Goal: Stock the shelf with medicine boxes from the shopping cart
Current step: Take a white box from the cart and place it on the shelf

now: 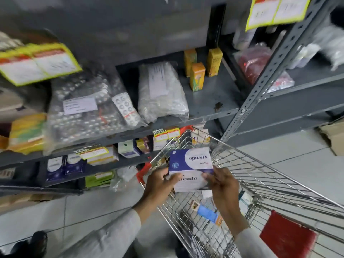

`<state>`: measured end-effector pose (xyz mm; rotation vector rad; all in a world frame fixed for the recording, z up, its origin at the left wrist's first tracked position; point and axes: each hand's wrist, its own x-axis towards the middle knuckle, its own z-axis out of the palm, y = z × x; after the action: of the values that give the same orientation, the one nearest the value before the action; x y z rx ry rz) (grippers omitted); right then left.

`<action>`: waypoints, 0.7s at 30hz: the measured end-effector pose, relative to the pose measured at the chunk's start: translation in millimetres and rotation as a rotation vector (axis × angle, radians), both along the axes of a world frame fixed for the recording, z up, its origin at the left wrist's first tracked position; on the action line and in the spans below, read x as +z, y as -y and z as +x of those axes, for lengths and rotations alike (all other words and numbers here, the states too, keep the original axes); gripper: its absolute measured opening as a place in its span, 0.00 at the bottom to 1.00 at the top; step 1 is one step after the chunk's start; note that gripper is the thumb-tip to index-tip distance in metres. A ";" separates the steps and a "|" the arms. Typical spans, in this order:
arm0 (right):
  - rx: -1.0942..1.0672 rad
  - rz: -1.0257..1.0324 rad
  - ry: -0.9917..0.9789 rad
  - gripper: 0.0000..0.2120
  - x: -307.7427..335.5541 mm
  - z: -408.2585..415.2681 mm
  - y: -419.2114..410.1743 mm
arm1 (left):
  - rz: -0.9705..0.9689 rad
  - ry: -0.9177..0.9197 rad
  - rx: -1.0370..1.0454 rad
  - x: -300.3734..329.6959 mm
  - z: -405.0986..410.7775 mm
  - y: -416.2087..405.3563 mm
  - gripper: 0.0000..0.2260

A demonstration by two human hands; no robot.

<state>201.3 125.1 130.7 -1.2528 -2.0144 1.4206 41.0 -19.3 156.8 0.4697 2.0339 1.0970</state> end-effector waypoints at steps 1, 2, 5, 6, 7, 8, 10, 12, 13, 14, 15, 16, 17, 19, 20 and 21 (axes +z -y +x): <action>-0.022 0.018 -0.034 0.14 25.9 -1.5 4.2 | 0.070 0.014 0.042 19.5 4.1 6.6 0.10; -0.034 0.050 -0.065 0.14 52.9 -4.0 9.3 | 0.135 0.020 0.082 40.4 6.7 12.4 0.07; -0.020 0.150 -0.110 0.16 137.5 -15.3 31.6 | 0.348 0.081 0.174 112.5 5.5 36.5 0.06; -0.019 0.169 -0.136 0.12 163.6 -20.8 41.3 | 0.402 0.107 0.173 136.0 2.7 46.9 0.08; -0.019 0.182 -0.170 0.08 189.8 -27.7 52.3 | 0.456 0.127 0.169 158.2 -1.8 59.2 0.10; -0.017 0.188 -0.215 0.07 212.5 -36.2 64.1 | 0.504 0.141 0.159 179.7 -8.6 72.8 0.12; 0.009 0.185 -0.300 0.07 256.6 -55.3 95.3 | 0.577 0.141 0.144 218.1 -25.7 108.2 0.13; 0.044 0.206 -0.400 0.06 295.1 -78.6 130.0 | 0.661 0.051 0.124 254.9 -45.9 148.3 0.15; 0.072 0.212 -0.446 0.06 312.8 -91.4 147.9 | 0.693 -0.015 0.107 273.1 -56.1 169.4 0.16; 0.105 0.216 -0.488 0.07 329.7 -105.3 166.2 | 0.714 -0.088 0.103 288.7 -67.5 190.2 0.16; 0.142 0.222 -0.528 0.09 345.5 -120.1 184.5 | 0.731 -0.157 0.106 303.9 -78.4 211.2 0.17; 0.178 0.232 -0.561 0.11 359.9 -135.6 202.6 | 0.739 -0.221 0.122 316.3 -90.3 232.7 0.17; 0.214 0.247 -0.586 0.12 373.5 -151.2 220.2 | 0.744 -0.275 0.145 327.5 -102.0 253.5 0.18; 0.296 0.280 -0.620 0.13 396.0 -183.6 254.8 | 0.753 -0.375 0.192 348.6 -125.7 294.1 0.17; 0.339 0.295 -0.636 0.13 404.9 -200.4 271.5 | 0.757 -0.423 0.218 358.5 -137.5 313.6 0.17; 0.372 0.301 -0.651 0.14 412.6 -218.0 287.3 | 0.761 -0.460 0.242 367.8 -148.9 333.1 0.17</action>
<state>-16.7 -162.2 543.2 -0.2368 -1.9301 1.3691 -108.0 -352.4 524.6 0.9373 2.0203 2.0793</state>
